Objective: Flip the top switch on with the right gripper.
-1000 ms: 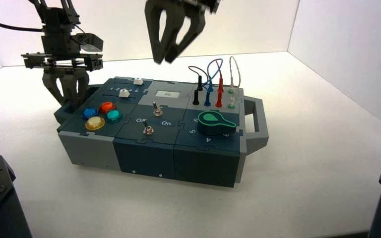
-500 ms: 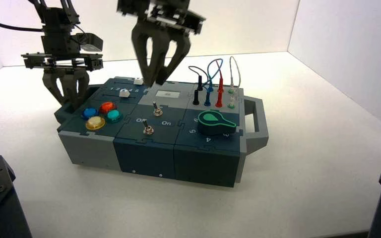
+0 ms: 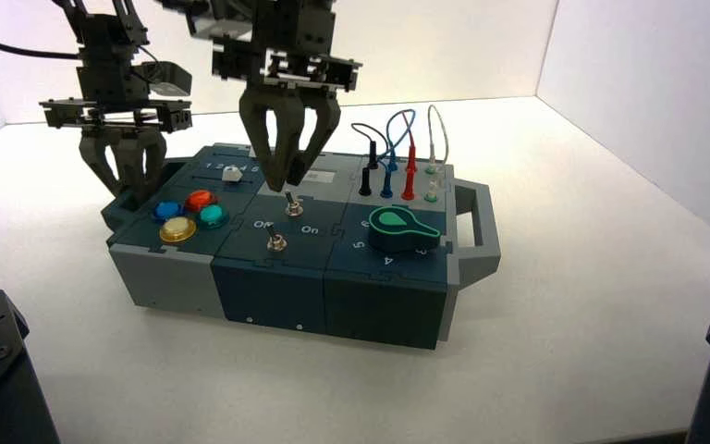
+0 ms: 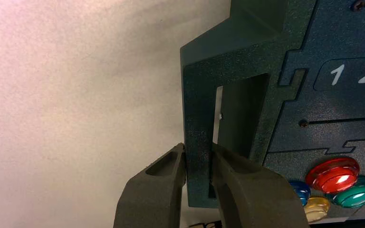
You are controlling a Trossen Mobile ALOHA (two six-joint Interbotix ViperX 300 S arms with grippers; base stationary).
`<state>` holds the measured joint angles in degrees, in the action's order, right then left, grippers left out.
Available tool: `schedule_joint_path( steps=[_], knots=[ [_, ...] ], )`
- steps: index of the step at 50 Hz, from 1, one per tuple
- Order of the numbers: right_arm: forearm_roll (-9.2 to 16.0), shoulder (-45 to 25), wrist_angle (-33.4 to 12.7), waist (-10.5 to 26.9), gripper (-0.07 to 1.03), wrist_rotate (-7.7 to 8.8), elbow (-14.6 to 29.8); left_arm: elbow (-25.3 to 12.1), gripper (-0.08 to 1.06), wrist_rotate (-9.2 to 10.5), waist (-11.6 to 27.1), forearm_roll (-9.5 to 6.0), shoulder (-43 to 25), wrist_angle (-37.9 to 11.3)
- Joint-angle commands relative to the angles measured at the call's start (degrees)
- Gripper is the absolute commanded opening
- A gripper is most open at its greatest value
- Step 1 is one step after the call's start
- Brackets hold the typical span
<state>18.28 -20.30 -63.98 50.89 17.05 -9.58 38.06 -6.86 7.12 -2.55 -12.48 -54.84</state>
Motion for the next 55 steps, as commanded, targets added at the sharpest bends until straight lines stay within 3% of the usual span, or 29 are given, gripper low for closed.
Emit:
schedule_joint_path(
  steps=[1, 19, 33, 55],
  knots=[
    [-0.2, 0.0, -0.6, 0.2, 0.37, 0.79, 3.2, -1.8, -0.03, -0.35, -1.0, -0.18, 2.3, 1.1],
    [-0.2, -3.9, -2.1, 0.2, 0.11, 1.58, 8.1, -1.8, -0.03, -0.44, -1.5, -0.35, 2.4, 1.1],
    [-0.4, -4.9, -2.2, -0.2, -0.02, 1.67, 8.9, -1.8, -0.03, -0.53, -1.8, -0.18, 2.4, 1.1],
    [-3.1, -5.1, -3.0, -1.1, -0.02, 0.70, 6.3, -1.8, -0.03, -0.44, -1.8, -0.35, 2.3, 1.1]
  ],
)
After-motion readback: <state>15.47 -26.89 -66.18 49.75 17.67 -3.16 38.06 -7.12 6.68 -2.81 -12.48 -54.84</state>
